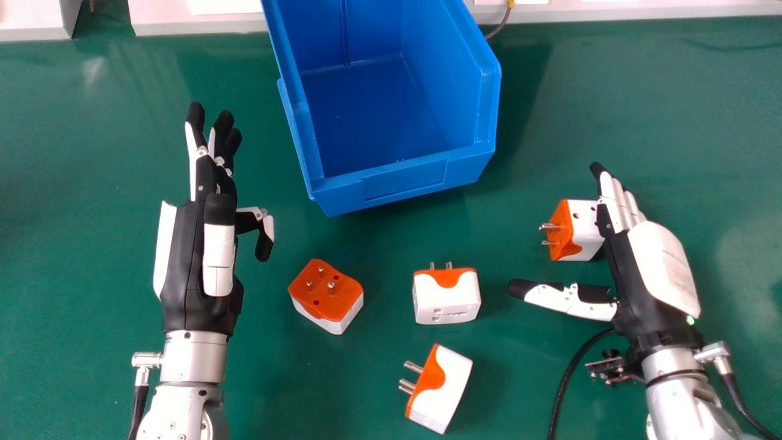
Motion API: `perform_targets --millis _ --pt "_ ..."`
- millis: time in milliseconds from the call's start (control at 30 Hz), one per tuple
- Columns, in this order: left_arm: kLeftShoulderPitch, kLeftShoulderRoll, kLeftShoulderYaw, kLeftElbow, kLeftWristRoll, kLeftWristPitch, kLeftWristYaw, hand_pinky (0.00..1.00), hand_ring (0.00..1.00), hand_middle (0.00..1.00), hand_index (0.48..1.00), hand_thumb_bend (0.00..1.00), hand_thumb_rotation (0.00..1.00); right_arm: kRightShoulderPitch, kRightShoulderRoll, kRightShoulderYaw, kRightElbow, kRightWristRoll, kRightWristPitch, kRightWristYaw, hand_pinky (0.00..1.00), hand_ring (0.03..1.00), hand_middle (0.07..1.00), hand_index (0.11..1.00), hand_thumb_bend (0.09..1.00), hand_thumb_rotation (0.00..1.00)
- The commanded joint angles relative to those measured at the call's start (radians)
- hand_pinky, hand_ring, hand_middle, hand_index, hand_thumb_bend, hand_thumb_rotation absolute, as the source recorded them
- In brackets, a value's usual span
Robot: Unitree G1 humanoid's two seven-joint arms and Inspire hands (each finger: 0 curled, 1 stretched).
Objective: Pick all objects and put in blue box
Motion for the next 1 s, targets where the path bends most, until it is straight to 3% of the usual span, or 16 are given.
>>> perform_targets --millis 0,267,367,500,767,967 --pt "-0.008 -0.003 0.003 -0.007 -0.012 -0.021 -0.005 0.0 1.0 1.0 1.0 1.0 1.0 -0.036 -0.007 -0.007 0.009 0.023 0.012 0.003 1.0 1.0 1.0 1.0 1.0 0.65" --pt "0.0 -0.002 0.0 -0.021 -0.018 -0.018 -0.011 0.0 1.0 1.0 1.0 1.0 1.0 -0.059 0.005 -0.011 0.029 0.041 0.047 0.024 1.0 1.0 1.0 1.0 1.0 0.61" --pt "-0.001 -0.002 0.001 -0.015 -0.018 -0.016 -0.012 0.0 1.0 1.0 1.0 1.0 1.0 -0.064 0.005 -0.017 0.025 0.054 0.039 0.012 1.0 1.0 1.0 1.0 1.0 0.6" --pt "-0.002 -0.001 0.0 -0.014 -0.016 -0.016 -0.011 0.0 1.0 1.0 1.0 1.0 1.0 -0.069 0.01 -0.02 0.024 0.056 0.022 -0.039 0.97 0.973 0.983 0.991 0.985 0.51" --pt "-0.003 0.0 -0.001 -0.015 -0.013 -0.017 -0.009 0.0 1.0 1.0 1.0 1.0 1.0 -0.075 0.016 -0.026 0.028 0.062 0.007 -0.071 0.67 0.797 0.828 0.843 0.898 0.25" --pt "-0.004 0.002 0.002 -0.012 -0.019 -0.015 -0.015 0.0 1.0 1.0 1.0 1.0 1.0 -0.079 0.018 -0.032 0.029 0.066 0.004 -0.08 0.55 0.661 0.71 0.731 0.854 0.11"
